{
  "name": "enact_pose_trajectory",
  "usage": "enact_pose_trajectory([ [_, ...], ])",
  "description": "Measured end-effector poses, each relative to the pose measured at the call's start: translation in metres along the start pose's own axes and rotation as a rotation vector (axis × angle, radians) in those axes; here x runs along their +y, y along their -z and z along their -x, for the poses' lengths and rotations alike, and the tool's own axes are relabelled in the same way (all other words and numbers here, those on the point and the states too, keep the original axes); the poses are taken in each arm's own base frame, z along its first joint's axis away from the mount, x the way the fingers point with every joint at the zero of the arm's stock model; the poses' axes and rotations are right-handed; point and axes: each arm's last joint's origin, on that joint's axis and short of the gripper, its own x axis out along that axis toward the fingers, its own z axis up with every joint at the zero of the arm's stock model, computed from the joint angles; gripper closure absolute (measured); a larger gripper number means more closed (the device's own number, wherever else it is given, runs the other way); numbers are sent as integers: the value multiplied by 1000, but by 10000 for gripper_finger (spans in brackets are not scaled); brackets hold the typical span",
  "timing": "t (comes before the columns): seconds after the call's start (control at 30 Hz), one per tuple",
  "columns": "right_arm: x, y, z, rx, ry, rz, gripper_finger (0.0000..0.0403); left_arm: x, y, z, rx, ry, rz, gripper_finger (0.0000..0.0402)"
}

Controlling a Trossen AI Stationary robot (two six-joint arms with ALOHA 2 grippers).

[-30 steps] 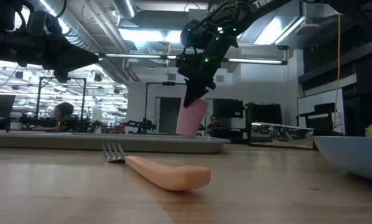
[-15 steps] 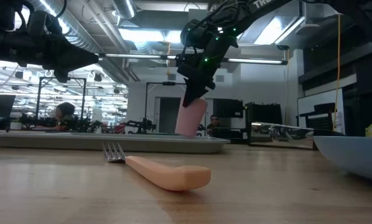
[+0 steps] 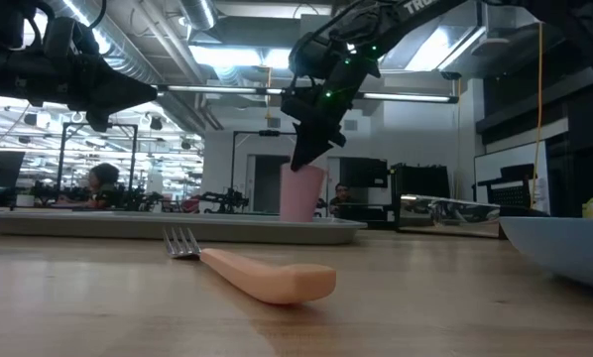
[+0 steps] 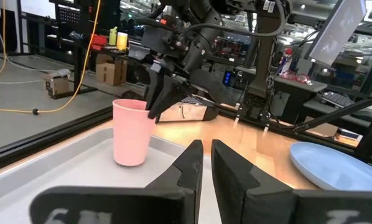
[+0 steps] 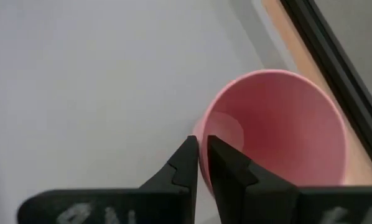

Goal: Pick and place plate/cup/fork/spoon on tray
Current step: Put the pink cup to the top right of the serving tray

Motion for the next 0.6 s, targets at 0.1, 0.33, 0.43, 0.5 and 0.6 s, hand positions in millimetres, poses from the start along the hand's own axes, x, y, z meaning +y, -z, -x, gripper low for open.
enact_pose_trajectory([
  [0.1,-1,0,0,0,5,2,361,0,0,0,0,0,0,374],
  [0.33,0,0,1,-1,27,27,361,0,0,0,0,0,0,374],
  [0.43,2,-1,2,-5,26,31,361,0,0,0,0,0,0,374],
  [0.5,2,-1,2,-4,26,31,361,0,0,0,1,0,0,374],
  [0.6,5,-1,2,-5,44,41,361,0,0,0,0,0,0,374],
])
